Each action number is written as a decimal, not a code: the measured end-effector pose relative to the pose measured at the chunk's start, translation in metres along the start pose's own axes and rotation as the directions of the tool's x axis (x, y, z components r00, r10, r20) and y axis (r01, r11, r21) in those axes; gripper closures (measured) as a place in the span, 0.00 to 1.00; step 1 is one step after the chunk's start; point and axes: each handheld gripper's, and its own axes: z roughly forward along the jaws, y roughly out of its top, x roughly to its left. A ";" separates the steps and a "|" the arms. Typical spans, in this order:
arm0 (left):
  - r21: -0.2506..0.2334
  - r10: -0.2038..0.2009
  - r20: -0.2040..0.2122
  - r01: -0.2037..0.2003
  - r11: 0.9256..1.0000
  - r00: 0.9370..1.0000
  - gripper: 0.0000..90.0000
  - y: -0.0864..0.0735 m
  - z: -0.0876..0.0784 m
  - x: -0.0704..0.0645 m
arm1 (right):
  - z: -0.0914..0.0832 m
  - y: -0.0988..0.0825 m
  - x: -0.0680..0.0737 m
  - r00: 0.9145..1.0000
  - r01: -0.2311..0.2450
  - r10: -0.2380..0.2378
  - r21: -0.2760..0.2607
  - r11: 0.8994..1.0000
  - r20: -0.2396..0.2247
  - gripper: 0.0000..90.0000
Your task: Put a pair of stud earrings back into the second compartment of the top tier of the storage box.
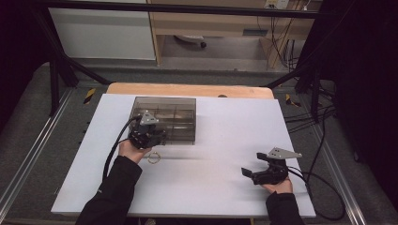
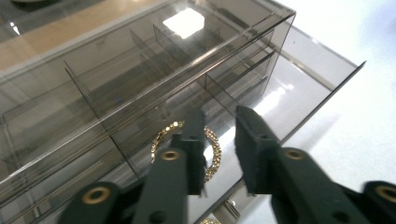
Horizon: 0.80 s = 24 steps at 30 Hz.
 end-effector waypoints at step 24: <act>-0.072 0.032 0.006 -0.032 0.997 0.999 0.31 -0.022 -0.043 -0.009 | 0.000 0.000 0.000 1.000 -0.001 0.001 -0.005 1.000 0.000 0.01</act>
